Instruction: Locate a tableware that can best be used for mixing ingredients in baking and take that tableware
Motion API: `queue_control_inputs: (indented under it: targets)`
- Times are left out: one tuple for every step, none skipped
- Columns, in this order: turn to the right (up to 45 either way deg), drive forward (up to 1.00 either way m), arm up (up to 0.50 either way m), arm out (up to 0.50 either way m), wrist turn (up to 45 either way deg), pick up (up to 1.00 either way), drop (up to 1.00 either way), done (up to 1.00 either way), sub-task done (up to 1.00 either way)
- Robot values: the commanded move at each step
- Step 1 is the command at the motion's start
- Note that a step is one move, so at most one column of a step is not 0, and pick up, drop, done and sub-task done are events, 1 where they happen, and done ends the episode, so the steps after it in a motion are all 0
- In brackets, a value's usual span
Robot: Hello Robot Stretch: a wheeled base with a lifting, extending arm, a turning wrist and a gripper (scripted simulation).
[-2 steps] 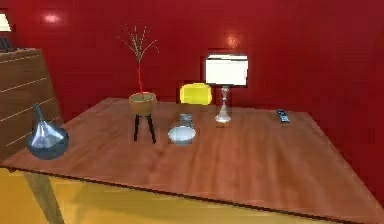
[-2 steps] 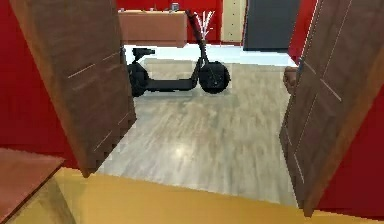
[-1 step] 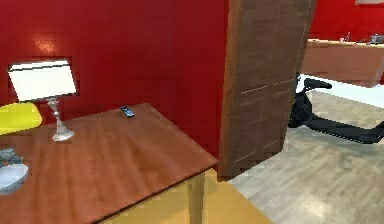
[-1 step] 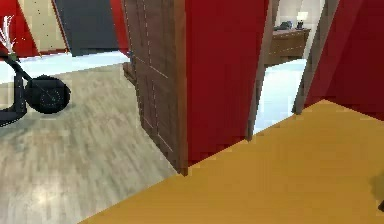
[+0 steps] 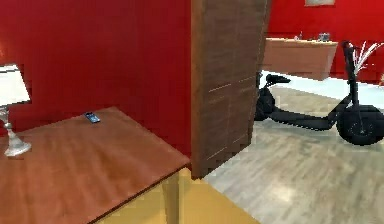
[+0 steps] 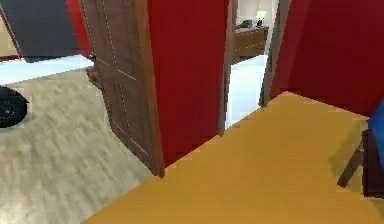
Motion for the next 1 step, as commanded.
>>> queue_control_inputs:
  targets:
    - [0.0, 0.45, 0.0, 0.0, 0.0, 0.0, 0.0, 0.0, 0.0]
